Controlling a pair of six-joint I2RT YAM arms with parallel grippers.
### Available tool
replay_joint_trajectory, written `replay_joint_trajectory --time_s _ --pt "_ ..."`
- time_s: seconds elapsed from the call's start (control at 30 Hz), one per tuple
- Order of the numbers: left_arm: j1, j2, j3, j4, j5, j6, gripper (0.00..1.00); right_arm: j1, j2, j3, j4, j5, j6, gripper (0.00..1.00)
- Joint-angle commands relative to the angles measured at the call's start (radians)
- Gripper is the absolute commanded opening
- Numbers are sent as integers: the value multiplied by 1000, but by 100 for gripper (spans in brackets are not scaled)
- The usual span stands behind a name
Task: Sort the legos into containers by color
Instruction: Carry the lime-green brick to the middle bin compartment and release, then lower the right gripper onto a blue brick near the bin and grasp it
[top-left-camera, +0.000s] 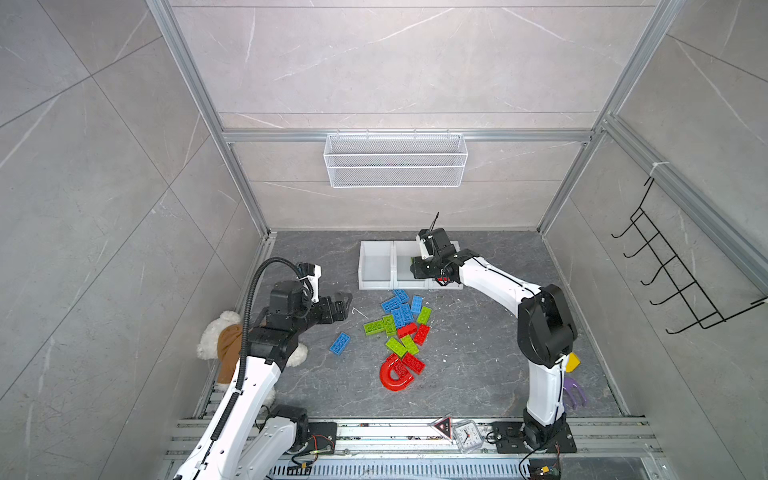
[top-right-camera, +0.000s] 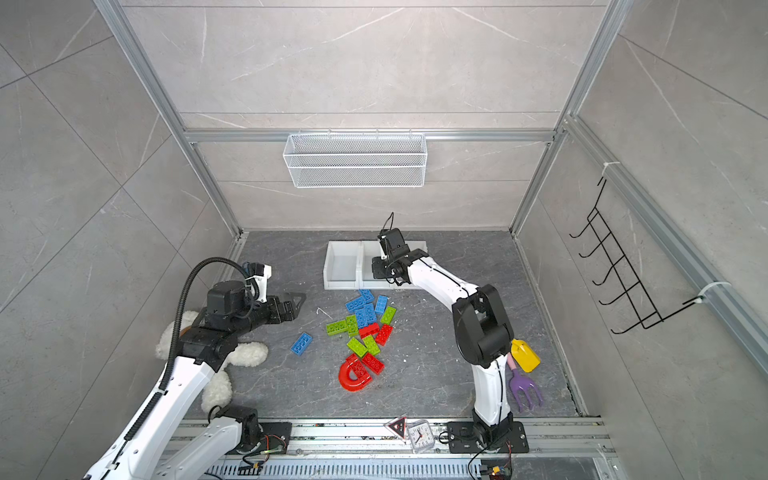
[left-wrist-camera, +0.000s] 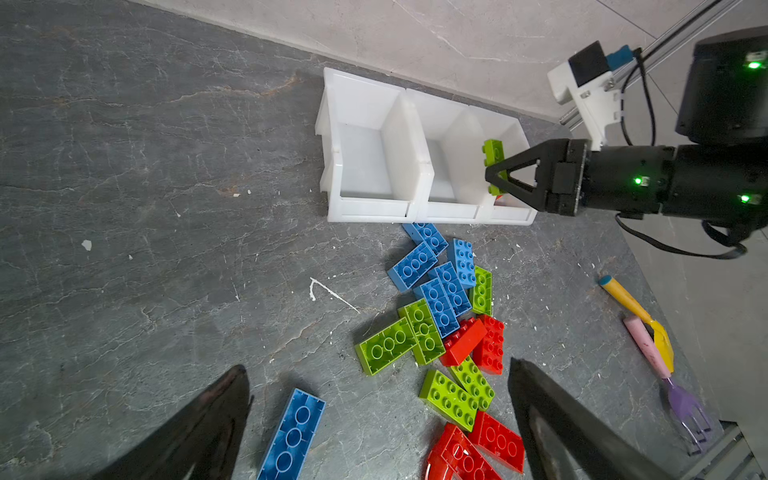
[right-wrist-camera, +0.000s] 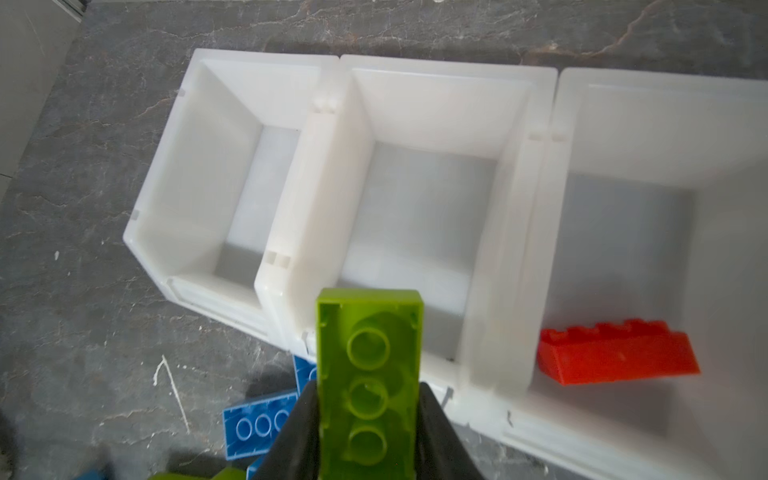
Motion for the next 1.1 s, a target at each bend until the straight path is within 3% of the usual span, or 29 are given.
replay_joint_trajectory --time_s 0.0,0.1,0.37,0.8,1.07 --pt "-6 -18 33 -6 -26 37 100 -16 57 77 -5 -25 -23 28" --pt "-6 -24 31 -3 -29 37 100 -21 95 116 -4 -26 -23 31" --pt "-5 -15 35 -2 -17 34 100 -21 110 153 -32 -44 -20 51" --pt "-6 -17 33 4 -14 31 100 23 -131 -177 -21 14 65 52" --pt "-6 -16 32 5 -5 27 100 63 -169 -293 -8 49 108 52"
